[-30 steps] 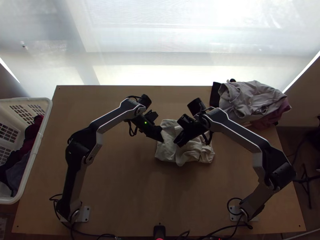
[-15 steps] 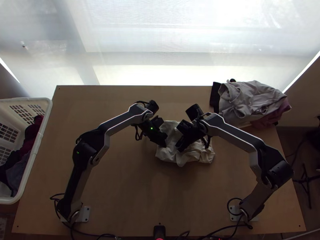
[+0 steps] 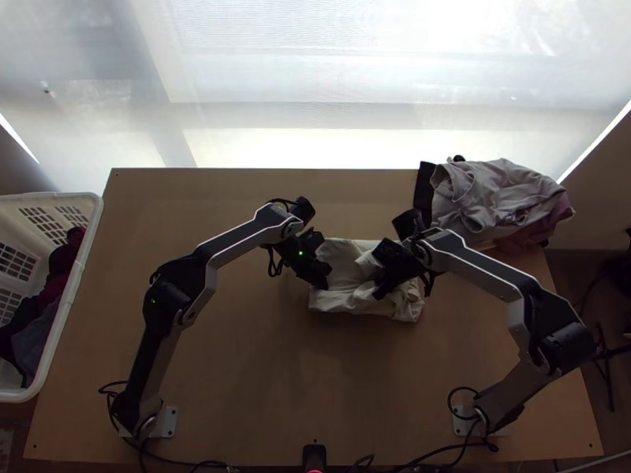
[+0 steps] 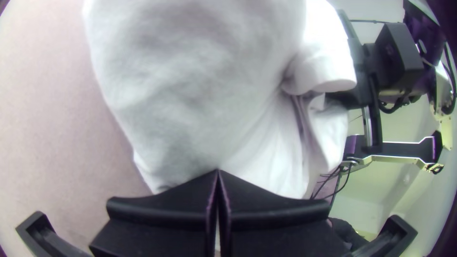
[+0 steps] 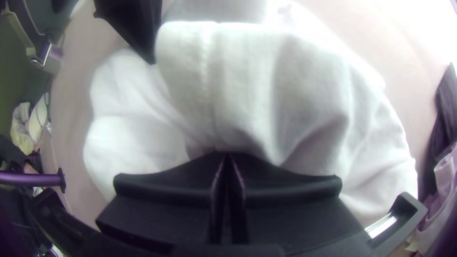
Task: Fold the t-shirt
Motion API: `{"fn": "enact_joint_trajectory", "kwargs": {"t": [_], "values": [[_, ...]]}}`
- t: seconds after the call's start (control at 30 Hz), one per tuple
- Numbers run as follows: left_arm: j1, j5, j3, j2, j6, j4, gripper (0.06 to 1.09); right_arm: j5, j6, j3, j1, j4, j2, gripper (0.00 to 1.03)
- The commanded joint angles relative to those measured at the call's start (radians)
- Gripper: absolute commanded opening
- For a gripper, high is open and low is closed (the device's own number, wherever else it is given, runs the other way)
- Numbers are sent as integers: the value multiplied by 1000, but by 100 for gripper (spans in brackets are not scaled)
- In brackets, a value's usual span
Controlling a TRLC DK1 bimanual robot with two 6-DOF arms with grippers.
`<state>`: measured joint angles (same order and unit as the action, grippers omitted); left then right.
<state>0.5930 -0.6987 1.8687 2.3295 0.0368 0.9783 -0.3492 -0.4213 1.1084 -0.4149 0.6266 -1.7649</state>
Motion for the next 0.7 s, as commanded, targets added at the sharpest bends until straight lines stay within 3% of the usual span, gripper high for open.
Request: {"fn": "enact_joint_trajectory", "kwargs": {"t": [0.0,0.47,0.6,0.67], "values": [[1,39,7,10,-3,-4,10,21,-85,-91,172,36,108,3],[10,44,27,27,-18,0,10,21,-409,-139,705,242,369,3],[21,39,27,8,-40,14,10,19,-412,-71,740,318,418,3],[22,18,30,-21,-40,23,10,18,-387,-53,694,351,450,3]]}}
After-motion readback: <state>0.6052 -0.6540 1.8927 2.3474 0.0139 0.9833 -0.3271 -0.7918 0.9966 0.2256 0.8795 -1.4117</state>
